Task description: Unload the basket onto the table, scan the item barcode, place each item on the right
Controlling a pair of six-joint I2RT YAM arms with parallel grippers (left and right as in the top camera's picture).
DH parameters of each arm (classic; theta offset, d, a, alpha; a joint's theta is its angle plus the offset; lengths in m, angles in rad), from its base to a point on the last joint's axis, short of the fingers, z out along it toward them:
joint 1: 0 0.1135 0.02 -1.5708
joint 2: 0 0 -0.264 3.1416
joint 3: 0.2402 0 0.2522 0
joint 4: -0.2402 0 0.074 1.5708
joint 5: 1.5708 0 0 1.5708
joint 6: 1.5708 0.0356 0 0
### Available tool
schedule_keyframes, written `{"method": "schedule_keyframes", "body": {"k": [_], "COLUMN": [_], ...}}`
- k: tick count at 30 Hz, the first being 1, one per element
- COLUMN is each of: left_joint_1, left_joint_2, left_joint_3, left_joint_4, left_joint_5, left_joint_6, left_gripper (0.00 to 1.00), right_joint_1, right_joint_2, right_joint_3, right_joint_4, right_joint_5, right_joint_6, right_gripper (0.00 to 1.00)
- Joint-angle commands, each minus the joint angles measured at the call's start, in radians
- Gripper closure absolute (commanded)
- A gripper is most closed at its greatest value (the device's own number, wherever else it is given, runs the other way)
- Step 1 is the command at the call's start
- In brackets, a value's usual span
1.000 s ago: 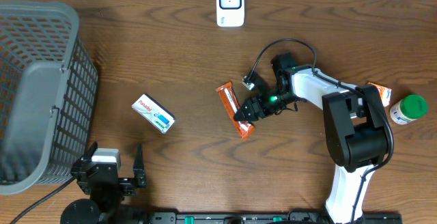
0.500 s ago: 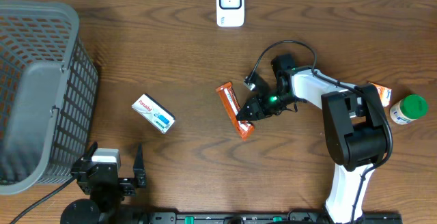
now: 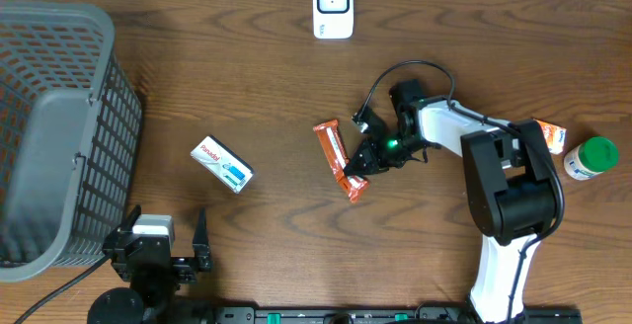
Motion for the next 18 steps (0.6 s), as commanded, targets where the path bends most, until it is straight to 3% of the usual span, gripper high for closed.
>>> {"method": "schedule_keyframes", "body": {"k": [1, 18], "left_joint_1": [0.004, 0.004], "left_joint_2": [-0.006, -0.006], "left_joint_3": [-0.002, -0.002], "left_joint_4": [0.001, 0.001], "left_joint_5": [0.002, 0.002], "left_joint_6": [-0.002, -0.002], "left_gripper": [0.07, 0.07], "right_joint_1": [0.023, 0.035], "right_joint_2": [0.082, -0.324], "right_joint_3": [-0.051, -0.051], "right_joint_4": [-0.029, -0.22], "right_joint_5": [0.336, 0.196], "right_joint_6": [-0.026, -0.215], "right_gripper": [0.99, 0.99]}}
